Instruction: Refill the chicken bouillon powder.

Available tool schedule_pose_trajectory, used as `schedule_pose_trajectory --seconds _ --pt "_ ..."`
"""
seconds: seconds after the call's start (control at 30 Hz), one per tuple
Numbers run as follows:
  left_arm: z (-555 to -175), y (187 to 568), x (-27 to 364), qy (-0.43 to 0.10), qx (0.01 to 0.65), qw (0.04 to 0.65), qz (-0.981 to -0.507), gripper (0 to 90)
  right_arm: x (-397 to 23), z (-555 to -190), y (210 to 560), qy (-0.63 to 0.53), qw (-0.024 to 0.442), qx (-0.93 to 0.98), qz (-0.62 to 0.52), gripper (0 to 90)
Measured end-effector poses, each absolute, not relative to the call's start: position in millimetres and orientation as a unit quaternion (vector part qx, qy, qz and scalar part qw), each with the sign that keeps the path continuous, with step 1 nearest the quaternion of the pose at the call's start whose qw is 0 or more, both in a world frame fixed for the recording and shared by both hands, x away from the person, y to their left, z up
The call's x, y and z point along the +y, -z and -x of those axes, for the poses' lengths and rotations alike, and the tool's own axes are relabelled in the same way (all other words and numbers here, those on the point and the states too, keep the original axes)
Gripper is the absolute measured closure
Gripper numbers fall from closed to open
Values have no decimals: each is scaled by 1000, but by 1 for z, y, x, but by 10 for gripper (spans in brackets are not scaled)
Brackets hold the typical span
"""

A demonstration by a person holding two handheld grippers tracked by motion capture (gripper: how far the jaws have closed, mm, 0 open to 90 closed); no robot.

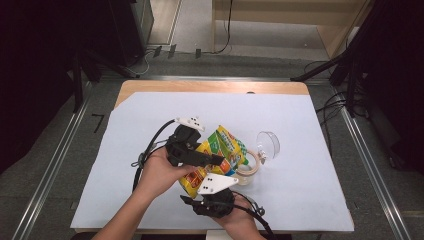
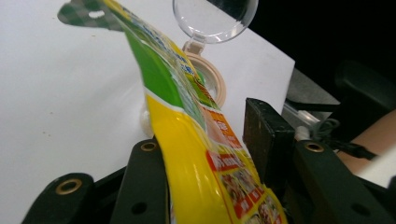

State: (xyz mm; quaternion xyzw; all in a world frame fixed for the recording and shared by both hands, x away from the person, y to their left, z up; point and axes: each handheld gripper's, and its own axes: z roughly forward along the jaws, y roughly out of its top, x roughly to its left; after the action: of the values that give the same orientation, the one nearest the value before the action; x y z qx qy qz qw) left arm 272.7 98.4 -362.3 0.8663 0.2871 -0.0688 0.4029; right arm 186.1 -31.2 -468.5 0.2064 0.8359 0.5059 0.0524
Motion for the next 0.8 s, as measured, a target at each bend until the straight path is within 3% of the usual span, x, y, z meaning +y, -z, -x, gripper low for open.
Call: schedule_pose_trajectory --seconds 0.8 --pt "-291 343 78 92 326 391 -856 611 -39 -200 445 -517 44 829 -209 639"
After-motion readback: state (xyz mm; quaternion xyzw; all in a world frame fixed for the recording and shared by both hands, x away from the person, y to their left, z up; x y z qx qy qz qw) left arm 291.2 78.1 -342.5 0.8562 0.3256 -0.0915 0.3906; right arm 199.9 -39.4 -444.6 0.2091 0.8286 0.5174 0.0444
